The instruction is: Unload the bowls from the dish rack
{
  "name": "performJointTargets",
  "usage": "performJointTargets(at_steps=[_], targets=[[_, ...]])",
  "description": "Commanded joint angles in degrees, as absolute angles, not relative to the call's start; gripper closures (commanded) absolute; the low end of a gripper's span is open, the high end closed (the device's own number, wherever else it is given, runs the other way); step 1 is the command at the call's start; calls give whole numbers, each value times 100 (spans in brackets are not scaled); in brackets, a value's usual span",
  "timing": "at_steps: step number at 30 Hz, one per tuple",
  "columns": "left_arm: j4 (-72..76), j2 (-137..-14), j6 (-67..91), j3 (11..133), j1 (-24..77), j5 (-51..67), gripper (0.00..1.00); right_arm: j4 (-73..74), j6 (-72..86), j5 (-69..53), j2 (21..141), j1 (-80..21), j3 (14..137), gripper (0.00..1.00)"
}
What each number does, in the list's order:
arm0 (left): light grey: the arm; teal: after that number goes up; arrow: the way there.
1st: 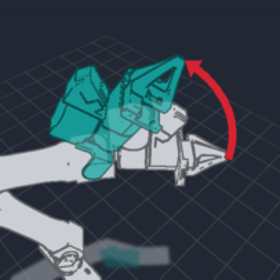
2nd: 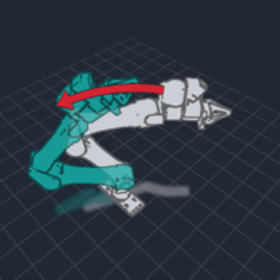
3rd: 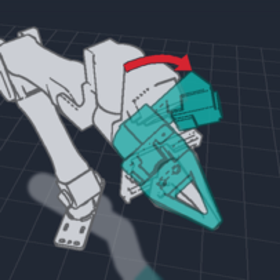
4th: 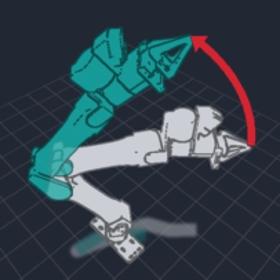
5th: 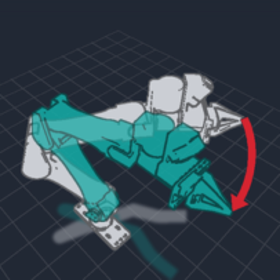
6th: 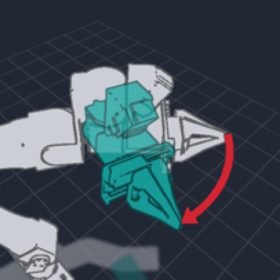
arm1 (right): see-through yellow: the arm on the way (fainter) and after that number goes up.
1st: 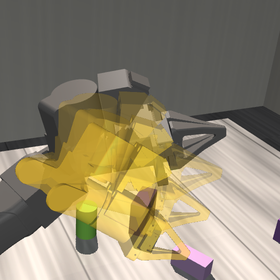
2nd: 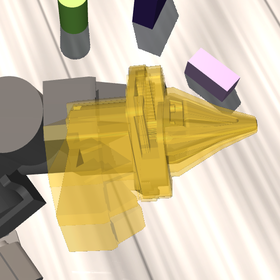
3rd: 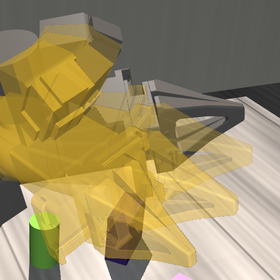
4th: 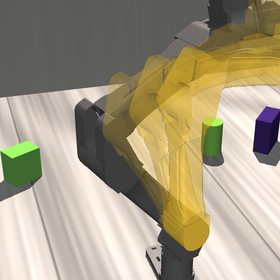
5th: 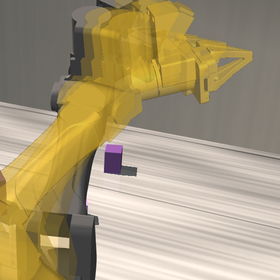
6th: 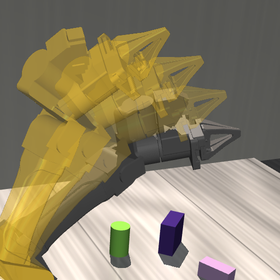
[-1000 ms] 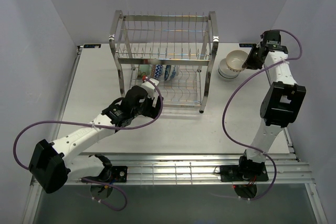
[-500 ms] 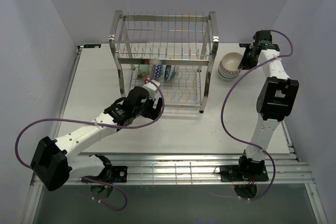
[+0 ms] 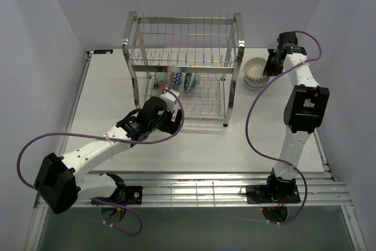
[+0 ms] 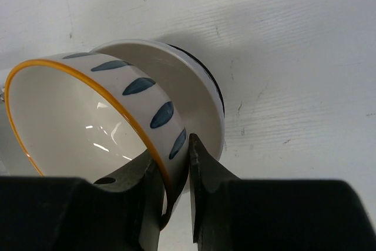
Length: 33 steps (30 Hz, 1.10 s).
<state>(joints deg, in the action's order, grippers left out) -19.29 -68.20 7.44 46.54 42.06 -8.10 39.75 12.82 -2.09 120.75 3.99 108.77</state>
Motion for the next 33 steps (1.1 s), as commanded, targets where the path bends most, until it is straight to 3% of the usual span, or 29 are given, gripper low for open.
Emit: performJointTargets(at_steps=[1, 7, 11, 17, 29, 33], targets=[[-1934, -6838, 677, 4851, 4184, -721, 5, 3929, 1213, -80, 12094, 387, 11206, 76], [-1951, -6882, 677, 4869, 4175, -677, 5, 3955, 1204, -26, 12111, 387, 11171, 74], [-1951, -6882, 668, 4869, 4184, -668, 5, 3955, 1222, -53, 12129, 378, 11188, 57], [-1960, -6891, 668, 4878, 4184, -633, 5, 3964, 1213, -97, 12129, 387, 11250, 48], [-1978, -6855, 642, 4878, 4184, -589, 5, 4131, 1107, 395, 11953, 387, 11320, 46], [-1978, -6855, 650, 4887, 4175, -571, 5, 4096, 1107, 396, 11936, 387, 11215, 50]])
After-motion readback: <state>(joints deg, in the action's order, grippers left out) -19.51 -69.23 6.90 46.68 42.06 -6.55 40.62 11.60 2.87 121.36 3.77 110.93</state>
